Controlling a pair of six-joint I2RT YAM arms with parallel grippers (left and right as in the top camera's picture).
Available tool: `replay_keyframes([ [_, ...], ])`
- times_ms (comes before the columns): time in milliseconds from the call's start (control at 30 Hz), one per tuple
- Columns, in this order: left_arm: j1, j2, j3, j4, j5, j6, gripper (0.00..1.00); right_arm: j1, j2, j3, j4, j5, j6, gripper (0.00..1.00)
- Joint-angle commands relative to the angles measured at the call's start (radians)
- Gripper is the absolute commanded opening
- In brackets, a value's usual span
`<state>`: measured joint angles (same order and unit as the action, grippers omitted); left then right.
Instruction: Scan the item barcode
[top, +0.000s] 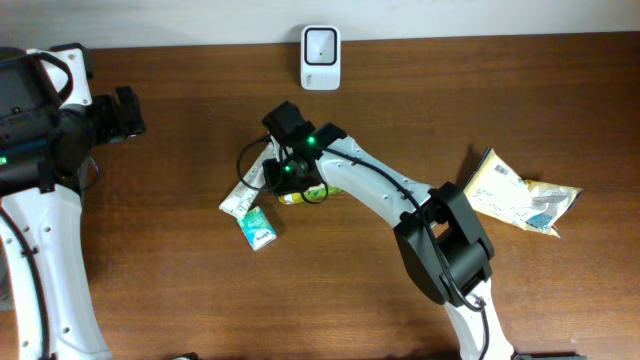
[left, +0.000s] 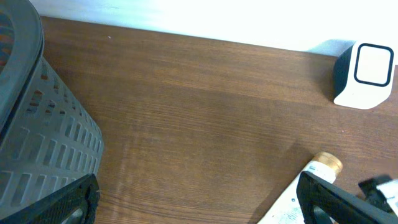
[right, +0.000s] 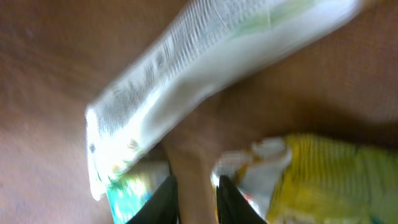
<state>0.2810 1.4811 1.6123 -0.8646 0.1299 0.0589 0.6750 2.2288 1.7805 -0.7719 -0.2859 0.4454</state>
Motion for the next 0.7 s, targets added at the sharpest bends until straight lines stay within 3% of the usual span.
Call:
replay_keyframes([
  [0,0.004,-0.005,0.004,0.002,0.0,0.002,0.99,-0.013,0.01,-0.005,-0.109,0.01,-0.034,0.24],
  [167,0.004,-0.005,0.004,0.002,0.0,0.002,0.99,-0.105,0.009,0.0,-0.333,0.098,-0.072,0.29],
  [367,0.004,-0.005,0.004,0.002,0.0,0.002,0.99,-0.309,-0.001,0.137,-0.632,0.218,-0.311,0.41],
  [467,0.004,-0.005,0.004,0.002,0.0,0.002,0.99,-0.373,-0.02,0.201,-0.669,0.309,-0.284,0.44],
  [667,0.004,-0.005,0.004,0.002,0.0,0.002,0.99,-0.446,-0.01,0.179,-0.596,0.385,-0.059,0.46],
])
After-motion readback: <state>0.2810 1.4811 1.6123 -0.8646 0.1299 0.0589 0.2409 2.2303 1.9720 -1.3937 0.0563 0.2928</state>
